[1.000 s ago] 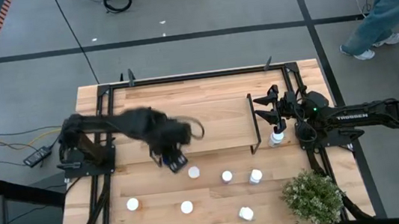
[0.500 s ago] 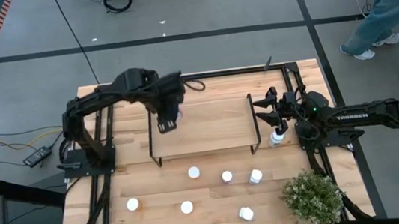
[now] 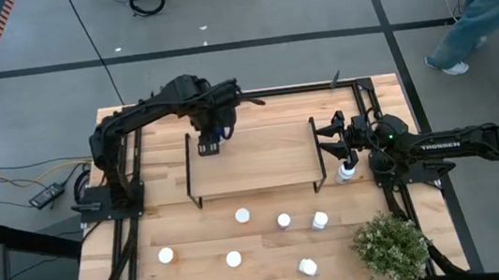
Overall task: Pick and place medicine bottles onto shelf by color
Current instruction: Put the blue medicine bottle on the shelf
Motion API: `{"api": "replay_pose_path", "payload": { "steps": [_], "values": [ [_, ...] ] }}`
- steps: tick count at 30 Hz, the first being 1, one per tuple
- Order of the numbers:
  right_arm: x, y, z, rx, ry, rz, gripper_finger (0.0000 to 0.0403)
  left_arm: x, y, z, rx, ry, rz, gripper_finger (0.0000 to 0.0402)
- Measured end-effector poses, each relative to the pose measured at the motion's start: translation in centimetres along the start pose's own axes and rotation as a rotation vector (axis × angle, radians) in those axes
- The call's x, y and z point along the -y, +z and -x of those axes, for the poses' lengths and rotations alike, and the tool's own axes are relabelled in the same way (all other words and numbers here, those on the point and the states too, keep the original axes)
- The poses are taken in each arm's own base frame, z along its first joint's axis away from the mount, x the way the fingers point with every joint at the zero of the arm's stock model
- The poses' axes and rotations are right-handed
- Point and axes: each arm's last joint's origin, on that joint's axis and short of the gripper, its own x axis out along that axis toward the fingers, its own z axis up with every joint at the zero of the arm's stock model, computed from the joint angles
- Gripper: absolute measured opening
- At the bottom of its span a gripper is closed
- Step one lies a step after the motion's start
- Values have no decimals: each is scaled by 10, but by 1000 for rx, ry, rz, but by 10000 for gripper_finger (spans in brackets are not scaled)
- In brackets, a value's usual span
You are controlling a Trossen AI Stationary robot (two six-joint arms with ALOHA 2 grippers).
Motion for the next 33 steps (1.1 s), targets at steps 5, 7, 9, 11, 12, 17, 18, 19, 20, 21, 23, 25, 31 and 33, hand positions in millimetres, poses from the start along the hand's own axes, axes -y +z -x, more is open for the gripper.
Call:
{"api": "replay_pose_path", "payload": {
  "steps": [5,7,9,11,12,17,18,19,20,21,23,25,31,33],
  "values": [
    [0,0,0,-5,6,-1,225,-2,1,-4,-21,21,-12,220],
    [0,-1,0,-7,5,-1,225,-3,2,-6,-24,20,-6,221],
    [0,-1,0,-7,5,1,225,-3,2,-5,-23,20,-3,219],
    [0,-1,0,-8,5,1,225,-2,2,-5,-22,20,-8,216],
    [0,-1,0,-9,5,0,225,-2,2,-5,-22,20,-12,216],
    [0,-1,0,-11,5,0,225,-1,3,-5,-17,5,-13,221],
    [0,-1,0,-11,5,0,225,0,3,-5,-16,2,-15,222],
    [0,-1,0,-11,5,-1,225,1,3,-5,-16,1,-17,223],
    [0,-1,0,-11,5,-2,225,2,3,-5,-16,1,-20,223],
    [0,-1,0,-12,4,-2,225,2,4,-5,-15,1,-21,223],
    [0,-1,0,-15,3,-4,225,3,4,-5,-14,-1,-25,221],
    [0,-1,0,-17,7,-5,225,4,4,-5,-13,-3,-27,220],
    [-1,-2,0,-23,29,-5,225,4,3,-3,-11,5,-29,222],
    [-1,-2,0,-23,31,-5,225,3,2,-1,-13,24,-39,222]
  ]
}}
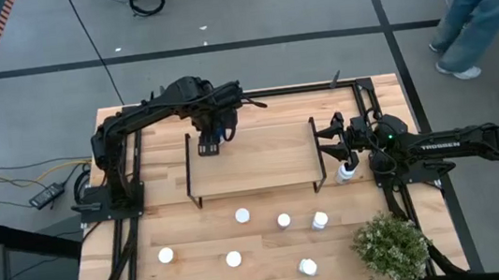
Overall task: Pick and place medicine bottles onto shelf by color
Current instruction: Put the blue medicine bottle on the shelf
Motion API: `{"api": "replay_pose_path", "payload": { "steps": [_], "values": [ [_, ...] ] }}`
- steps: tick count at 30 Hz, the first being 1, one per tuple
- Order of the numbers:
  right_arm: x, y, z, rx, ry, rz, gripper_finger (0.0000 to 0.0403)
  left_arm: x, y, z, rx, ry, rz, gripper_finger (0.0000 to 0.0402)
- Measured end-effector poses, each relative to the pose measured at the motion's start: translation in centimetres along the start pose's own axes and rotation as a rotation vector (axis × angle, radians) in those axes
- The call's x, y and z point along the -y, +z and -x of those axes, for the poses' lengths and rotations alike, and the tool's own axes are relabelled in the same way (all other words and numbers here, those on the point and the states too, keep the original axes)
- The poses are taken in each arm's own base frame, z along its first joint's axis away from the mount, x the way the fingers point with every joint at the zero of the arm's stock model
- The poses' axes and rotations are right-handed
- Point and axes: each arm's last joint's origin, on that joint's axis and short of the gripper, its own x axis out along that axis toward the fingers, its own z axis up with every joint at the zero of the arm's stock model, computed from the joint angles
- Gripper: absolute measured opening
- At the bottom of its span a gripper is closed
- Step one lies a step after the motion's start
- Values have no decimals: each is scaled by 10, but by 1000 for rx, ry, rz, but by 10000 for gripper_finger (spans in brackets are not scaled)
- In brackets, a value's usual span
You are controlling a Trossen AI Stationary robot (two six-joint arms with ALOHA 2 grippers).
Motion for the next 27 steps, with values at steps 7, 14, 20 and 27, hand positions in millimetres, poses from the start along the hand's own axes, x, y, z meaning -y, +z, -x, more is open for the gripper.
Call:
{"api": "replay_pose_path", "payload": {
  "steps": [7,14,20,27],
  "values": [
    [0,-1,0,-13,1,-19,225,0,-6,9,25,9,63,222],
    [0,-1,0,-14,2,-19,225,9,-28,44,126,34,121,217],
    [0,-1,0,-13,2,-19,225,37,-59,26,15,-7,104,216],
    [0,-1,0,-5,-8,13,225,51,-68,29,19,12,43,212]
  ]
}}
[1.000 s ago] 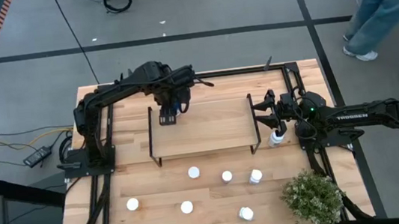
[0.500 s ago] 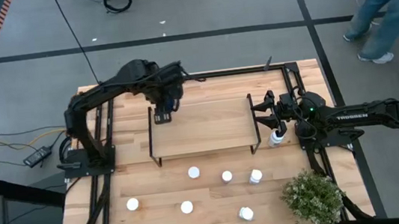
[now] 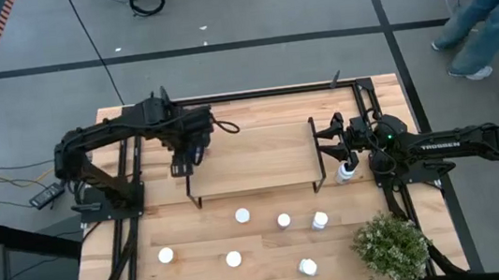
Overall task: Pick and place medicine bottles onto shelf by color
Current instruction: Put the blue medicine bottle on the shelf
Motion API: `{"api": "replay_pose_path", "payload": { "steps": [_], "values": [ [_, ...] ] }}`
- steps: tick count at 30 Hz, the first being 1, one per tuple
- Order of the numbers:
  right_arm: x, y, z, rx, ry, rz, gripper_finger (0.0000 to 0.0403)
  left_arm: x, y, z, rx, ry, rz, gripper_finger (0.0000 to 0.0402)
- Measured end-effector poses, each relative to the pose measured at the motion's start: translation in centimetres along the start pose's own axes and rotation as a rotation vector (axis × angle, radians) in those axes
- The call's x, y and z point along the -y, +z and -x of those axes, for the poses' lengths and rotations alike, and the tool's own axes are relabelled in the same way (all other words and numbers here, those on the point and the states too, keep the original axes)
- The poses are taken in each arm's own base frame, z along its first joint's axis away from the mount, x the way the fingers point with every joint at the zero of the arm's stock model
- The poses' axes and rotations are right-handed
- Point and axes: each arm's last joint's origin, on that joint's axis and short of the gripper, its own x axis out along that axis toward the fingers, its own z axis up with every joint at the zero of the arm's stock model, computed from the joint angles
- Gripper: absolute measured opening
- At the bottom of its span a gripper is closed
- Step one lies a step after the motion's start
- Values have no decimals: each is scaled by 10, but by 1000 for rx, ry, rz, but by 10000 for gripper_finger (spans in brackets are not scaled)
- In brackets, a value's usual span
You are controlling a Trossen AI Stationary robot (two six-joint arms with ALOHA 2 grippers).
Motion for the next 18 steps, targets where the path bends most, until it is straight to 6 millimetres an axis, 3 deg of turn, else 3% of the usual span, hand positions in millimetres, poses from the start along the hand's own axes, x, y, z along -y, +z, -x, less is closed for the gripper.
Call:
{"api": "replay_pose_path", "payload": {
  "steps": [8,18],
  "values": [
    [0,3,0,35,-19,41,225,-9,1,3,12,20,-13,210],
    [0,3,0,34,-20,40,225,-22,26,-35,-103,15,-75,212]
  ]
}}
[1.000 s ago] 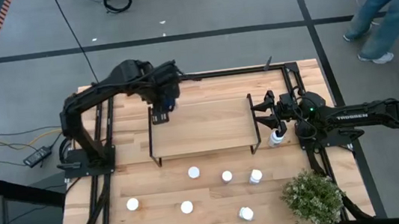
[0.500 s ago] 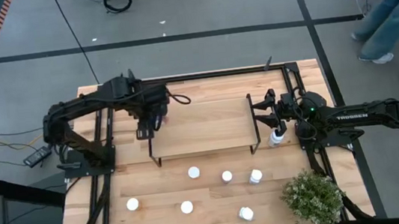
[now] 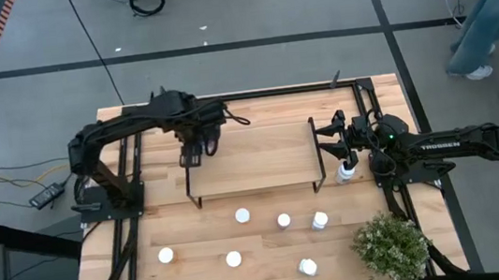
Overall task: Pick and place medicine bottles onto shelf by color
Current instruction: Put the blue medicine bottle on the shelf
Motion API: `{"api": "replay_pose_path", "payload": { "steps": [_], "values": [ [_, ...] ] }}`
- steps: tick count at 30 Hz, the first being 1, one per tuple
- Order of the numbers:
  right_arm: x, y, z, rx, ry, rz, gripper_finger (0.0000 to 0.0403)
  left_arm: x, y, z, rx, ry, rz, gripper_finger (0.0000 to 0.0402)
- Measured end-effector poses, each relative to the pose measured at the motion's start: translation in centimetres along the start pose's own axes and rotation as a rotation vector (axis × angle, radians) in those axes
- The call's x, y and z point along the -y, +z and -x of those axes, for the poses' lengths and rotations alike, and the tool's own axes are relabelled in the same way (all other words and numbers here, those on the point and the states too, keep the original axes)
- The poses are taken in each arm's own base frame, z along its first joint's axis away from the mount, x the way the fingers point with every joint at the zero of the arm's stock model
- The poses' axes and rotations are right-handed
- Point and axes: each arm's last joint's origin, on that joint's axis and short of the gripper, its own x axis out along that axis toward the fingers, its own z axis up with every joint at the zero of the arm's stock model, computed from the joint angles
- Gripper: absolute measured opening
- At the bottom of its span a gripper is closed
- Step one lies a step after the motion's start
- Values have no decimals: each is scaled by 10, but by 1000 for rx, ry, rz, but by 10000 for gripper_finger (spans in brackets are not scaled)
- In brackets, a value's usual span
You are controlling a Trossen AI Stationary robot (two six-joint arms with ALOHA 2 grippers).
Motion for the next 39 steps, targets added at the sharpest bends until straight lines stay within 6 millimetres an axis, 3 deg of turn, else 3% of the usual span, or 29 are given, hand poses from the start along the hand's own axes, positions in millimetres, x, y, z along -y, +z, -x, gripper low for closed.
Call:
{"api": "replay_pose_path", "payload": {
  "steps": [11,17,28,39],
  "values": [
    [0,0,0,-1,0,0,225,-2,1,-5,-49,22,-30,220],
    [0,0,0,-1,0,2,225,2,2,-3,-60,73,-66,195],
    [0,0,0,-1,0,2,225,-2,4,33,79,119,-1,228],
    [0,0,0,-1,0,-14,225,5,9,31,86,90,-20,170]
  ]
}}
